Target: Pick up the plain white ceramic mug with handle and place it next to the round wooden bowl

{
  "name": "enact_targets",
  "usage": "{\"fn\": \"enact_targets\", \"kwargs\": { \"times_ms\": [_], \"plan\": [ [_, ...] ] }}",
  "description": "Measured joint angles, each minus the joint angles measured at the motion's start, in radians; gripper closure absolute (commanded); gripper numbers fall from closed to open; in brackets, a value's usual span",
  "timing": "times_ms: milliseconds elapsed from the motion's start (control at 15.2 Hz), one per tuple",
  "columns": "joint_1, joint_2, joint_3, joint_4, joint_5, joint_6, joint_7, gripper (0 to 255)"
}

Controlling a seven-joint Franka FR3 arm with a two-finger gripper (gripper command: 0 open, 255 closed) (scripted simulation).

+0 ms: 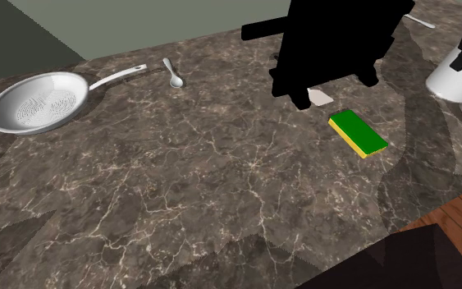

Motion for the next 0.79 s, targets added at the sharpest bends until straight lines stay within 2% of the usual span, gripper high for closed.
{"fn": "enact_targets", "kwargs": {
  "times_ms": [792],
  "plan": [
    [-0.002, 0.056, -0.004, -0.102, 0.014, 0.157, -0.016, 255]
  ]
}}
